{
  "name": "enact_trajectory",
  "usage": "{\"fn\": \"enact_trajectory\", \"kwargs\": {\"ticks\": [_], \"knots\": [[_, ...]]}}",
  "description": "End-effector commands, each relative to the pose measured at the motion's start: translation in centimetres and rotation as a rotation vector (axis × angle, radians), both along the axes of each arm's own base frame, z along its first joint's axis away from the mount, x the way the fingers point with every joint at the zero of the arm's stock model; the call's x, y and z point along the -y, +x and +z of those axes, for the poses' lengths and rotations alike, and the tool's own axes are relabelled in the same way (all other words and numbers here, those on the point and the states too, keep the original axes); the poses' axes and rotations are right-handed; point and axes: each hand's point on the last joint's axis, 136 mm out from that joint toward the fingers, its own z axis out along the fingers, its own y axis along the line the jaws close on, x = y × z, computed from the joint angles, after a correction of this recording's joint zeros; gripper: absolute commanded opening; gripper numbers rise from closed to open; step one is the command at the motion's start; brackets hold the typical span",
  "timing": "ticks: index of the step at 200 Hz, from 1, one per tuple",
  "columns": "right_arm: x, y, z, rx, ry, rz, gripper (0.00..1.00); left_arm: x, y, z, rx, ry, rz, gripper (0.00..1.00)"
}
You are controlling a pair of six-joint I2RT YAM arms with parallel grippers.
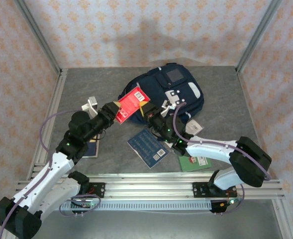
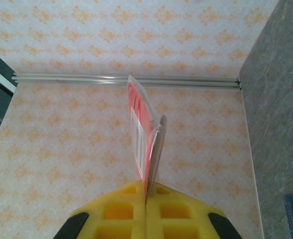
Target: Pack the student bag
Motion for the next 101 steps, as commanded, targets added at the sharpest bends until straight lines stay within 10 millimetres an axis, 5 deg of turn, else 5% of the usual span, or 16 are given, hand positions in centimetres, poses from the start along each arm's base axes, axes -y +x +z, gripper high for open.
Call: {"fn": "enact_trajectory", "kwargs": {"ticks": [1,34,71,88,101], "knots": [[1.3,-0.4,1.9,0.049,0.036,-0.047,0.0,0.4,-0.2,1.2,0.055,-0.025,-0.027,0.29],[1.6,-0.2,0.8,0.024,-0.022,-0.068,0.0,0.3,-0.4,1.2,0.06,-0.008,-0.024,0.12],[2.2,-0.2,-0.8,0.019,-0.169,-0.096,0.35,-0.7,-0.9,1.2,0.056,0.063,0.007,0.05],[2.6,-0.2,-1.4,0.052,-0.294,-0.114,0.43,-1.6,-1.3,0.9,0.039,0.128,0.038,0.04],[3.4,0.1,-3.8,-0.013,-0.423,-0.139,0.47,-2.6,-1.7,0.7,0.018,0.186,0.075,0.05]]}}
